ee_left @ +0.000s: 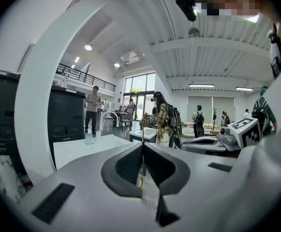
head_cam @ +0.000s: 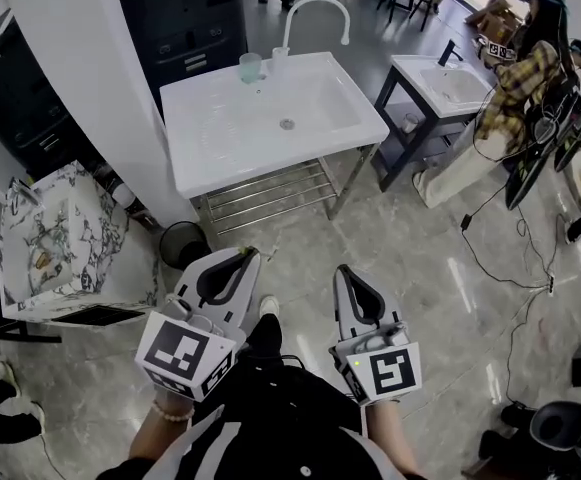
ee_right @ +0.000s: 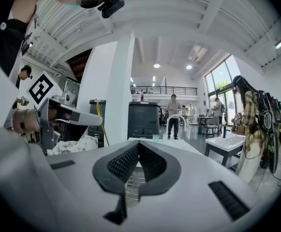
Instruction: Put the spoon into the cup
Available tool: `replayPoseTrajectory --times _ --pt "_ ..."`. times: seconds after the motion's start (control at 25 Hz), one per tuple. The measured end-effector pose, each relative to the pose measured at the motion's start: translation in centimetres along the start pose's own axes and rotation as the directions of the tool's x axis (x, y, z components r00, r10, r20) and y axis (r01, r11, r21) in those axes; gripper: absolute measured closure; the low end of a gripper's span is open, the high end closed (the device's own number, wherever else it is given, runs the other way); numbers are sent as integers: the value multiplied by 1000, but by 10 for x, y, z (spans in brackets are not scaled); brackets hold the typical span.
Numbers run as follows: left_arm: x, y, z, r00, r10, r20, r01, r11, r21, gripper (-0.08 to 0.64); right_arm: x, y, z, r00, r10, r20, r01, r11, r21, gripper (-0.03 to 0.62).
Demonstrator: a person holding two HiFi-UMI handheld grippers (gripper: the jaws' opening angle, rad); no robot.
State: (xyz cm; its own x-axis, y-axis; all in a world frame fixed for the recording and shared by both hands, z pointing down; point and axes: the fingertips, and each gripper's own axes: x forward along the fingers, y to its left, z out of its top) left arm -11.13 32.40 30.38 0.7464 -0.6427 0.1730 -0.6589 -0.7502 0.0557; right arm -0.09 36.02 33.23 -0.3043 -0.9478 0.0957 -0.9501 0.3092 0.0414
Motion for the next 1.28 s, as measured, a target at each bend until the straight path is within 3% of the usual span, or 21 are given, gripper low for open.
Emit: replayPoseTrajectory --times 0.8,1.28 --pt "142 106 37 1000 -25 -7 25 1000 -13 555 152 -86 19 1000 -10 -28 9 1000 -8 592" --pt "182 158 35 1000 -9 -7 8 999 -38 555 220 -104 29 1000 5 -31 -5 1000 -24 592"
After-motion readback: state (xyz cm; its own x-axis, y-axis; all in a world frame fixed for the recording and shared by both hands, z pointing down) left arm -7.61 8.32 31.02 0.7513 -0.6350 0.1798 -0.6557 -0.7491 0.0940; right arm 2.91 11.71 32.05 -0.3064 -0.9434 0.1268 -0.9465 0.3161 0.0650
